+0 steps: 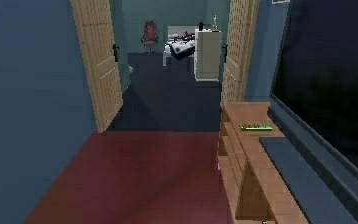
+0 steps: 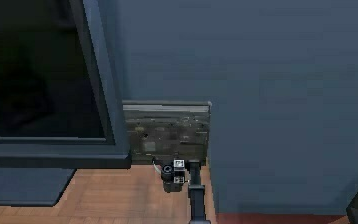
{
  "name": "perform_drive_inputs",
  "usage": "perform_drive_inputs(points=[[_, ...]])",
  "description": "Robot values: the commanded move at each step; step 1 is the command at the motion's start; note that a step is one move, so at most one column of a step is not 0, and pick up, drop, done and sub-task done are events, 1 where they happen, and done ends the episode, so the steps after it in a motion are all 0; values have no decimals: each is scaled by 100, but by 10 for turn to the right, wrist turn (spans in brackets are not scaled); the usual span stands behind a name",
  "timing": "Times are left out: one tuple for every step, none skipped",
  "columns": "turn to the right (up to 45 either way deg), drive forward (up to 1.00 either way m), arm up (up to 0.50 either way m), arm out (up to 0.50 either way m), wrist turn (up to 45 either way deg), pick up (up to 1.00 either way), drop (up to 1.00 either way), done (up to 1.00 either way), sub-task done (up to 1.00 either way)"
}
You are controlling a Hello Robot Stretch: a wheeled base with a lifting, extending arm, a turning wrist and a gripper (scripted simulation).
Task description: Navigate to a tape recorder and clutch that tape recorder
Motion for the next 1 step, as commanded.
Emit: perform_drive_inputs(points=[[0,0,0,0,0,100,0,0,0]])
